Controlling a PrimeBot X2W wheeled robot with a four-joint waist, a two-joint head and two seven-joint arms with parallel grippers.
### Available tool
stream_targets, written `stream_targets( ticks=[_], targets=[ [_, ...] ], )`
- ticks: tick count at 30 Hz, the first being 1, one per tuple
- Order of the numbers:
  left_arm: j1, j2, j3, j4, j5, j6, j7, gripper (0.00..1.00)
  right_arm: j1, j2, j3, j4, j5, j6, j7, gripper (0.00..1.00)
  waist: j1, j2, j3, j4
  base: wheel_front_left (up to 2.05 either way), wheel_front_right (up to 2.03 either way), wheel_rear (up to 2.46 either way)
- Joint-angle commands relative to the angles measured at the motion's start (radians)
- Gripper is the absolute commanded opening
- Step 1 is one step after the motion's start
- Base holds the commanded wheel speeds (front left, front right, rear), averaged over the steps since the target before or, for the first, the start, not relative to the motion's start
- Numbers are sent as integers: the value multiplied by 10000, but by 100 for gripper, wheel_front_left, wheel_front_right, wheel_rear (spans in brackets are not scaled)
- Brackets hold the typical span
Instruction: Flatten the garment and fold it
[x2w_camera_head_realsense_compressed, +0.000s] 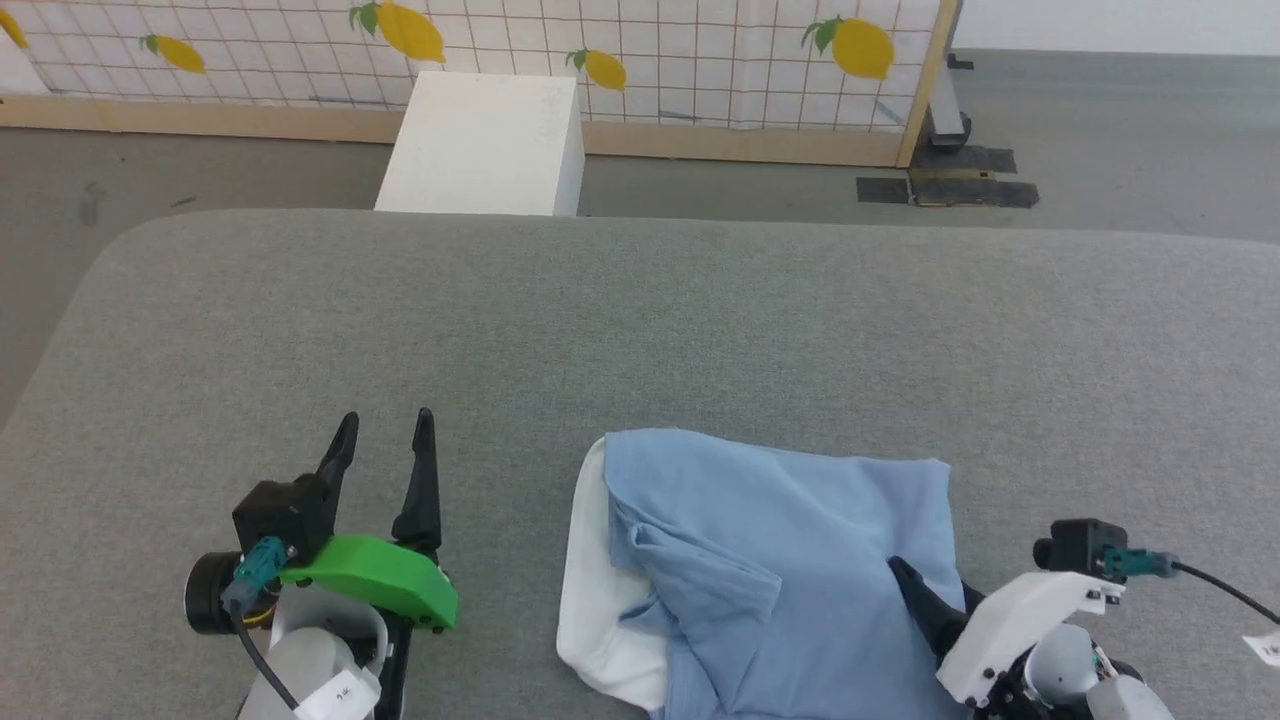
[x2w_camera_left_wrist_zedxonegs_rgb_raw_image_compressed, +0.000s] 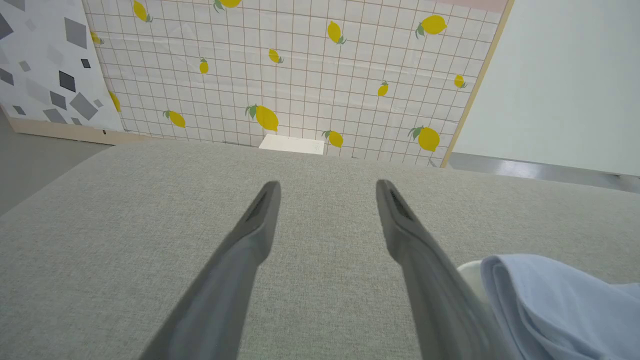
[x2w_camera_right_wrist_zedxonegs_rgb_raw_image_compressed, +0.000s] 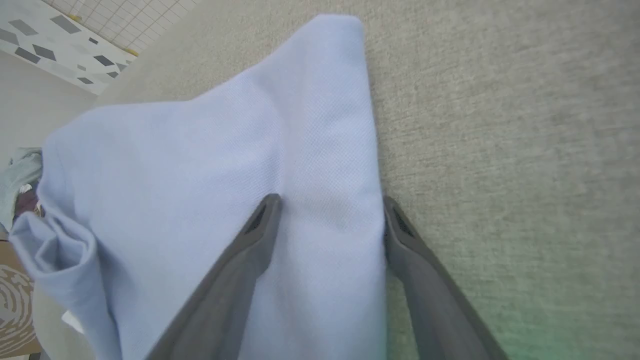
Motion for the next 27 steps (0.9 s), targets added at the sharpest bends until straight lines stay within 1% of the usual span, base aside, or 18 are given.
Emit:
stream_targets(
  ticks=[1,2,3,4,5,6,7,10,13,14,15,16,17,19,22,25,27],
  targets=[
    [89,-41,-12,52,94,-51,-38,100,11,76,233,412,64,-15,333,99,0,0,-77,84,0,0,0],
    [112,-42,-10,71,92,-54,-38,100,-43,76,296,539,75,-15,427,75,0,0,-103,105,0,0,0],
    [128,-40,-8,86,91,-58,-38,100,-82,76,315,610,77,-15,454,46,0,0,-129,117,0,0,0],
    [149,-38,-4,103,90,-61,-38,100,-129,76,353,664,30,-15,488,26,0,0,-158,124,0,0,0],
    [169,-36,5,111,88,-60,-38,100,-164,76,386,676,-37,-15,517,10,0,0,-183,118,0,0,0],
    [200,-31,21,116,85,-53,-38,100,-213,76,428,629,-164,-15,531,0,0,0,-211,99,0,0,0],
    [229,-26,42,113,80,-40,-38,100,-260,76,456,552,-337,-15,540,0,0,0,-225,67,0,0,0],
    [342,-1,149,47,47,20,-38,100,-505,76,553,-47,-1622,-15,626,0,0,0,-232,-139,0,0,0],
    [438,24,226,-66,30,66,-38,100,-845,76,782,-1207,-3532,-15,1036,0,0,0,-194,-461,0,0,0],
    [487,47,280,-145,16,82,-38,100,-1058,76,936,-1998,-4718,-15,1405,0,0,0,-151,-717,0,0,0],
    [502,58,321,-226,12,93,-38,100,-1190,50,1042,-2389,-5344,-15,1600,0,0,0,-113,-881,0,0,0],
    [509,67,346,-299,19,98,-38,100,-1294,-52,1164,-2655,-5736,-15,1732,0,0,0,-76,-1007,0,0,0],
    [519,72,373,-388,24,95,-38,100,-1437,-276,1371,-2936,-6119,-15,1871,0,0,0,-26,-1182,0,0,0],
    [526,90,420,-520,40,94,-38,100,-1723,-837,1731,-3255,-6588,-15,2098,0,0,0,94,-1519,0,0,0],
    [513,103,499,-730,67,120,-38,100,-2176,-1726,2087,-3440,-6792,-15,2339,0,0,0,314,-2062,0,0,0],
    [415,128,567,-1024,137,126,-38,100,-2708,-2634,2233,-3229,-6734,-15,2491,0,0,0,637,-2634,0,0,0],
    [310,142,560,-1175,201,121,-38,100,-3060,-3114,2194,-2953,-6672,-15,2464,0,0,0,909,-2959,0,0,0]
  ],
)
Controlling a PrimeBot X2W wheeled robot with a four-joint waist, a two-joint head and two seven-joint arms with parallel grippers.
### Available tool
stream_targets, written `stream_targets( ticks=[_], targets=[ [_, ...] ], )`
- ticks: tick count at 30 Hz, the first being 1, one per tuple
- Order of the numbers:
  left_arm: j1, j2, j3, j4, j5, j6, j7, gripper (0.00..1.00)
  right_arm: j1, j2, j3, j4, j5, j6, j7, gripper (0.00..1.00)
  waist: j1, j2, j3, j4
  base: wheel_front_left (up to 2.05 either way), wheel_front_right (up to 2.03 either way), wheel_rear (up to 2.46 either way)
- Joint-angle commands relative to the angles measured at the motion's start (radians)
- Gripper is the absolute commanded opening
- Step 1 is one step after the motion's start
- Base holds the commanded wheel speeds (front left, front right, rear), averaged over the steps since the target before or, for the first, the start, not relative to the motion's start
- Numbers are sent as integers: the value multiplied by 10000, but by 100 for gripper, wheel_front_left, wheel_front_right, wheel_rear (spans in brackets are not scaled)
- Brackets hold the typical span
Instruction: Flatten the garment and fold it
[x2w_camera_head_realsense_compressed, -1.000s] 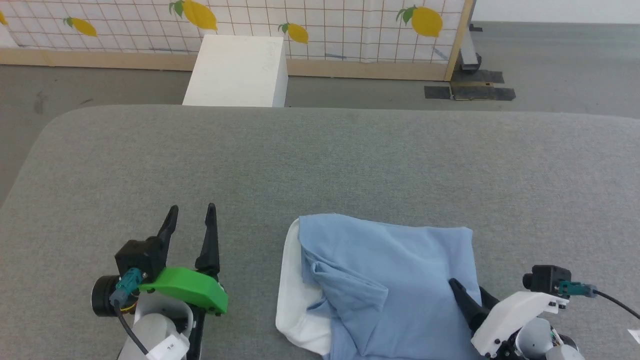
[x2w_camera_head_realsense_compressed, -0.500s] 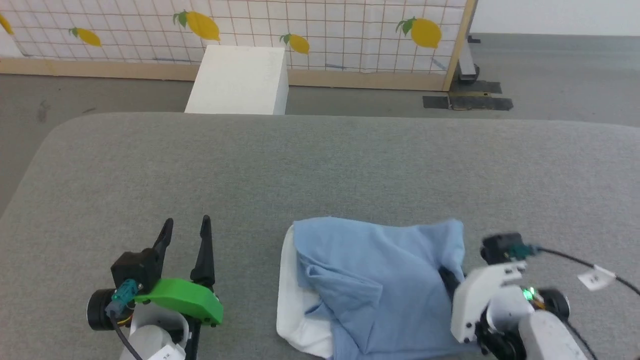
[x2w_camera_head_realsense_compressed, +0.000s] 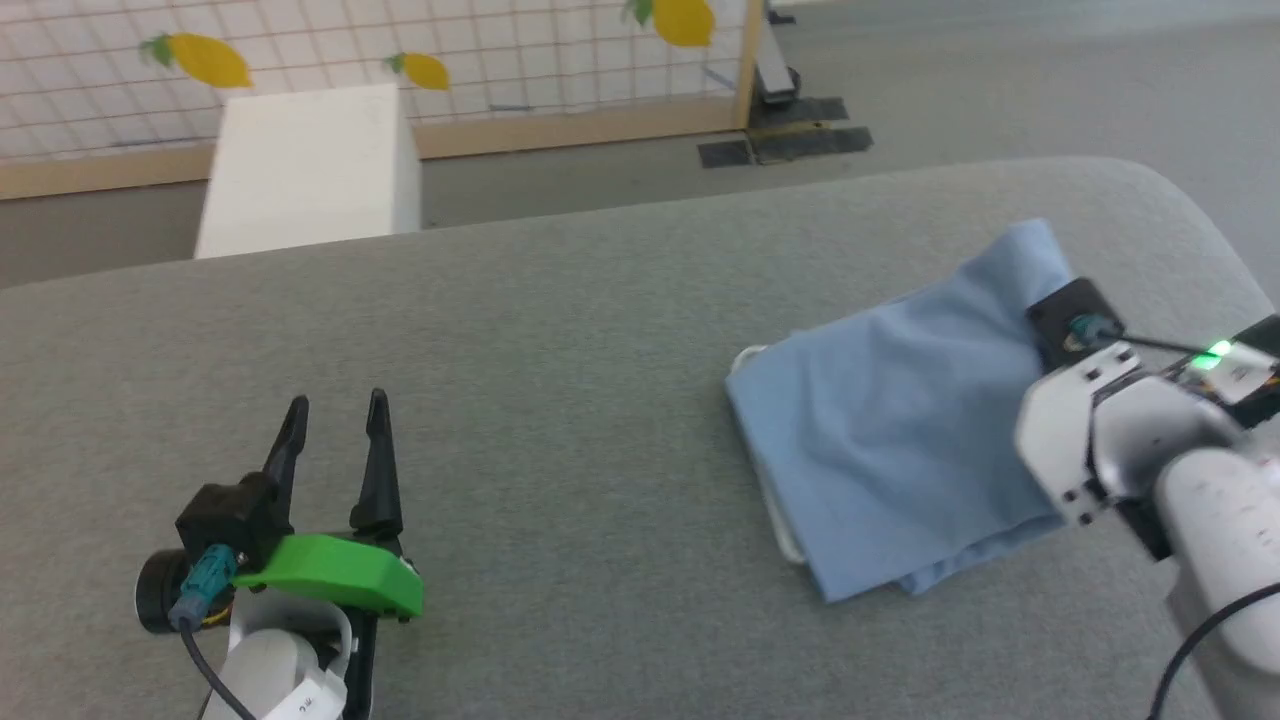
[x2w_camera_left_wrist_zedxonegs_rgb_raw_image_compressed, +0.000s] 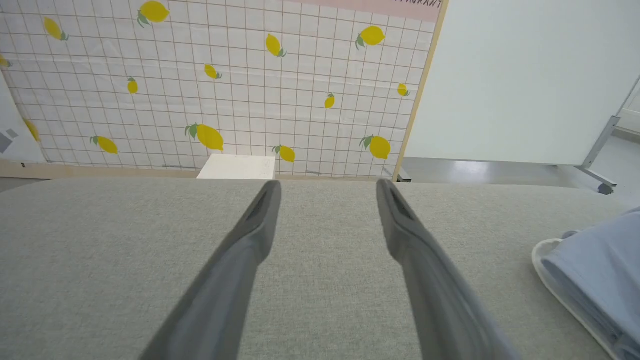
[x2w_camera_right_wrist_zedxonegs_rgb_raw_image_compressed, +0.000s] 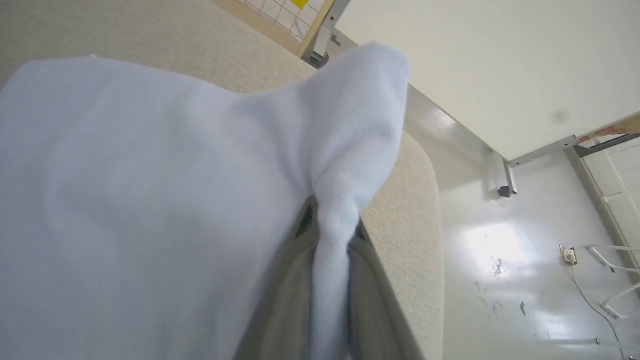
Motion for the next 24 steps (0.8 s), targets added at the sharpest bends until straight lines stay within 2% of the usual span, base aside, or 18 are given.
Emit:
stream_targets(
  ticks=[1,4,8,17,23,24],
  targets=[
    [-169,60,11,-137,171,20,-34,100,-339,-262,6,175,19,-21,-41,0,0,-1,820,-965,0,0,0],
    [-488,129,12,-463,263,6,-34,100,-962,-830,-69,765,-77,-21,-249,0,0,-1,1386,-1395,0,0,0],
    [-795,312,-48,-773,450,-12,-30,100,-1702,-1085,-618,1713,-300,-21,-573,0,0,-1,2080,-1772,0,0,0],
    [-1437,862,-129,-1308,725,-31,382,100,-3040,-1178,-2190,3519,-1452,-21,-1985,0,0,-1,3315,-1793,0,0,0],
    [-1425,1048,-100,-1728,772,62,601,100,-3557,-741,-3728,4342,-2247,-21,-2957,0,0,-1,3642,-1511,0,0,0],
    [-1416,1077,-85,-1759,762,67,629,100,-3598,-679,-3832,4435,-2394,-21,-3071,7,0,-1,3645,-1475,0,0,0]
  ],
)
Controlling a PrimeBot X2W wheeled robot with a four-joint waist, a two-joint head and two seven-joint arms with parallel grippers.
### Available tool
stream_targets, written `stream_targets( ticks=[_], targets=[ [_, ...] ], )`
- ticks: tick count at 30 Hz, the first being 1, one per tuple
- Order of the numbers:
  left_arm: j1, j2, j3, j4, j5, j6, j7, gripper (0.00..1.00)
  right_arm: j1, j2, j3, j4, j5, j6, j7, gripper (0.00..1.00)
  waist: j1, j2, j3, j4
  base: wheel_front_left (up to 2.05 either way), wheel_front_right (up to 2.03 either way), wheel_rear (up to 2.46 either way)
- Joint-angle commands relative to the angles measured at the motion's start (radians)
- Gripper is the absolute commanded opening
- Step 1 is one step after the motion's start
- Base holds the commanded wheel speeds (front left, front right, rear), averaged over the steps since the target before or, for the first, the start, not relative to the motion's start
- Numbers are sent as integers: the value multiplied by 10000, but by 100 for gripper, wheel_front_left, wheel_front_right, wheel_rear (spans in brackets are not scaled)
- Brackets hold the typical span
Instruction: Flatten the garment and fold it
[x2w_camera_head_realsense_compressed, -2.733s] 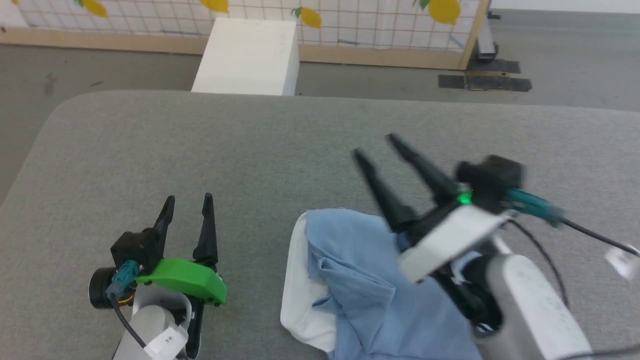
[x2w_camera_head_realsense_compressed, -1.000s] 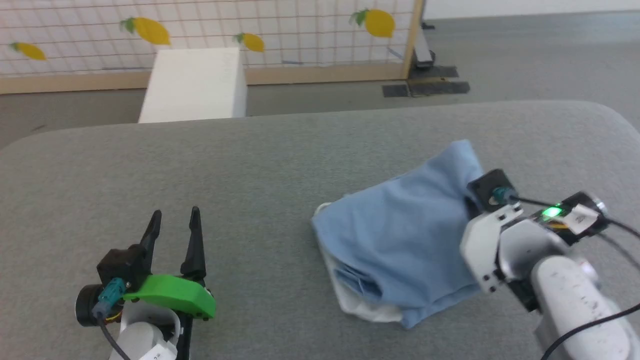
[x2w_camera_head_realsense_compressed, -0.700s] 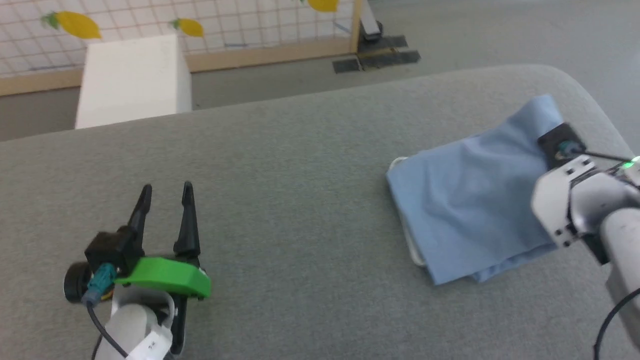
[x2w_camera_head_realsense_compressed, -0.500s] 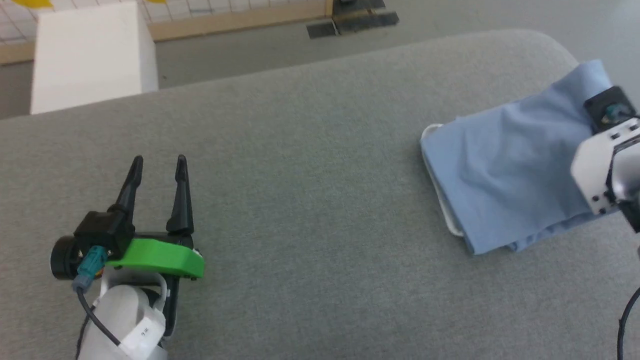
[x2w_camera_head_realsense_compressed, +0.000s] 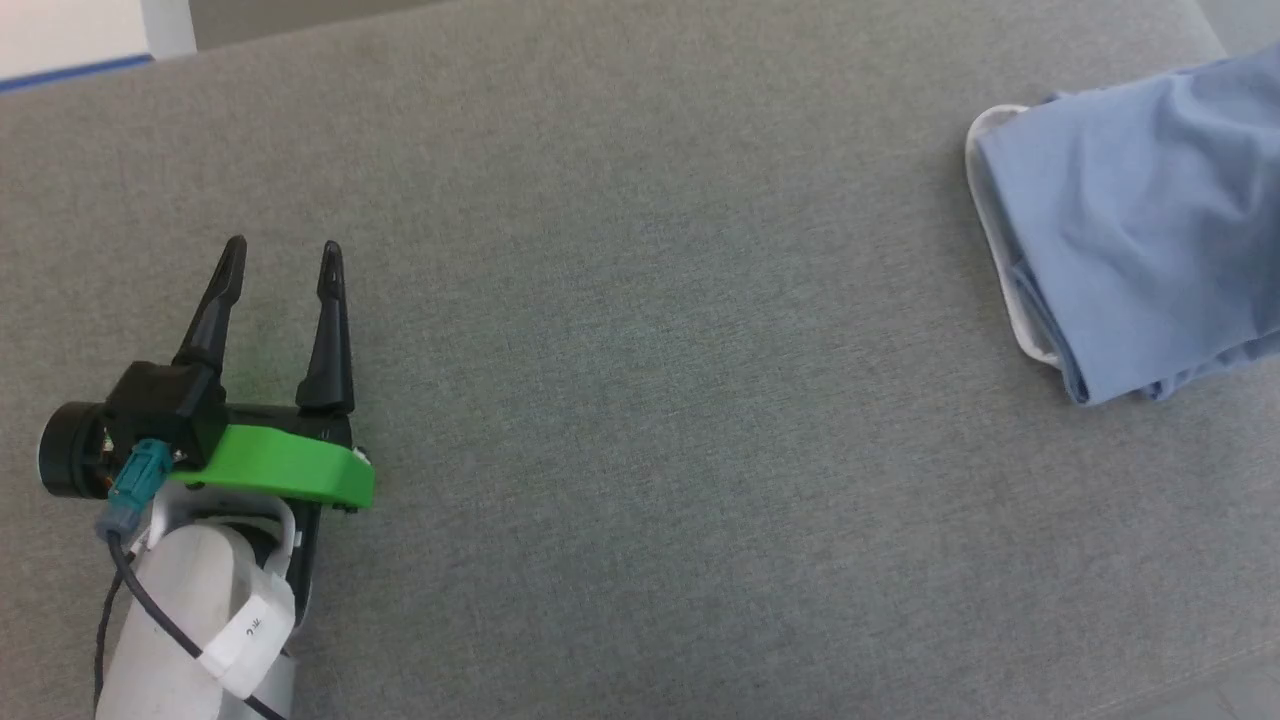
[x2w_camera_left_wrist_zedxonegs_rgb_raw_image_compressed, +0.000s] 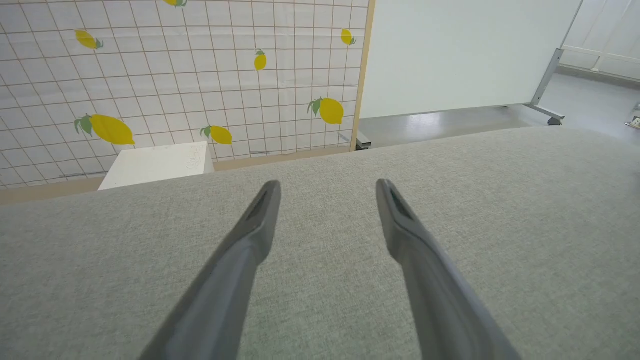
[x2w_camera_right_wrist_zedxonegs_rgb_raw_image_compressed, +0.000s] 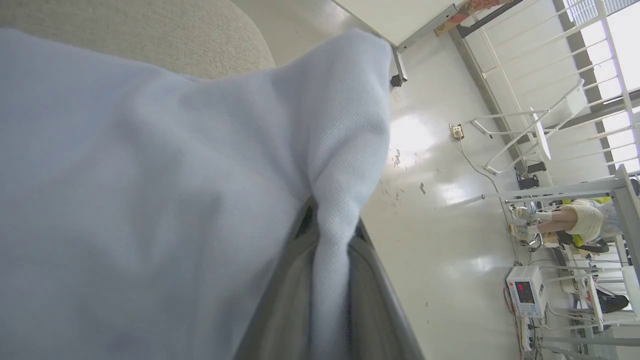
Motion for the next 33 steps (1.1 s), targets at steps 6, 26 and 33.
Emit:
stream_targets(
  ticks=[6,26,33],
  targets=[
    [13,-43,-26,79,-38,135,-53,100,-254,474,-980,351,-599,-21,-902,100,-1,-1,-217,447,0,0,0],
    [1114,-1160,-535,2008,-702,7,-625,100,3746,2355,-1034,-3412,2609,-21,-2957,100,-1,-1,-3936,2685,0,0,0],
    [1341,-1270,-688,2405,-789,-38,-644,100,5835,3275,-446,-5320,3641,-21,-3063,100,-1,-1,-4427,3184,0,0,0]
  ],
)
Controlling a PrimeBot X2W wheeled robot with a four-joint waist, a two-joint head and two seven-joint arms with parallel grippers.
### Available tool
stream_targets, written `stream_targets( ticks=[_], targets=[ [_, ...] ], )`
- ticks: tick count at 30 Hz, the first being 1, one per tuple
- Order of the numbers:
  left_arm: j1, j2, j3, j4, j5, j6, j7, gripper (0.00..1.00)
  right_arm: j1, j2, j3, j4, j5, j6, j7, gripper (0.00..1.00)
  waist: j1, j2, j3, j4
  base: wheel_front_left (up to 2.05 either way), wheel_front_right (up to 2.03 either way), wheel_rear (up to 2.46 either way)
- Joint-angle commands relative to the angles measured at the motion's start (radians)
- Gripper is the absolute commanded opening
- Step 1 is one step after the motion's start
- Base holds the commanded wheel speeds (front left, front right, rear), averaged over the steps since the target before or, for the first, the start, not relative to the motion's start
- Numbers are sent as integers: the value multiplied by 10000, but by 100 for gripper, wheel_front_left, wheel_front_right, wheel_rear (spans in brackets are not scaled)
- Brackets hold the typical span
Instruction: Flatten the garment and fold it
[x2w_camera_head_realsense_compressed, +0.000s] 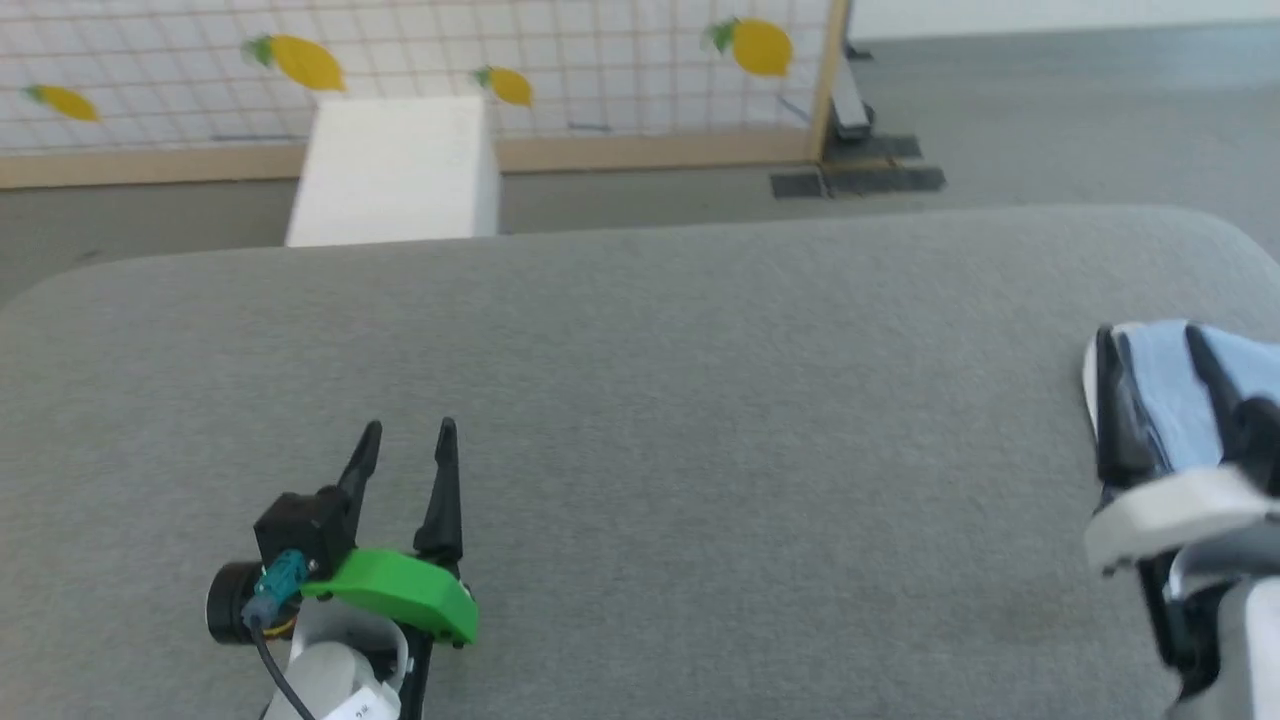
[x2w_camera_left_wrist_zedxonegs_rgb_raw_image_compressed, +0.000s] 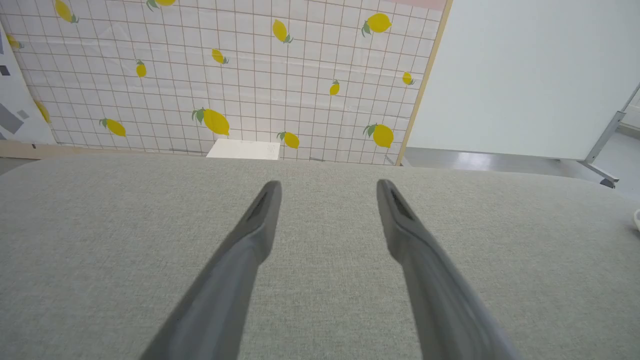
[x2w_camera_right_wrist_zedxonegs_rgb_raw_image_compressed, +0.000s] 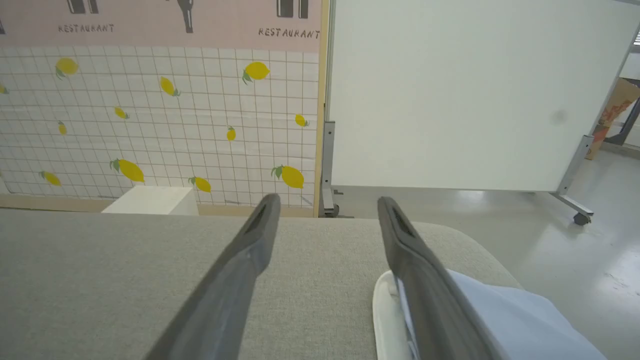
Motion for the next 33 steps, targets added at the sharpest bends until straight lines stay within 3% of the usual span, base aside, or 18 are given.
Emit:
stream_targets(
  ticks=[1,12,23,24,33],
  targets=[
    [151,-32,1,65,-54,-29,-72,100,368,92,95,-189,174,-17,-104,100,0,0,-676,684,0,0,0],
    [692,-83,-34,253,-62,-20,-87,100,2203,577,920,-1127,203,-17,-596,100,0,0,-1011,1027,0,0,0],
    [851,-196,-102,244,-43,-6,-88,100,2479,603,1151,-751,636,-17,-750,100,0,0,-1047,977,0,0,0],
    [852,-202,-106,256,-55,-18,-88,0,2473,603,1147,-720,657,-17,-766,0,0,0,-1052,974,0,0,0],
    [703,-129,-64,246,-64,1,-35,0,2395,581,1142,-744,576,0,-681,0,0,0,-1048,968,0,0,0]
  ],
)
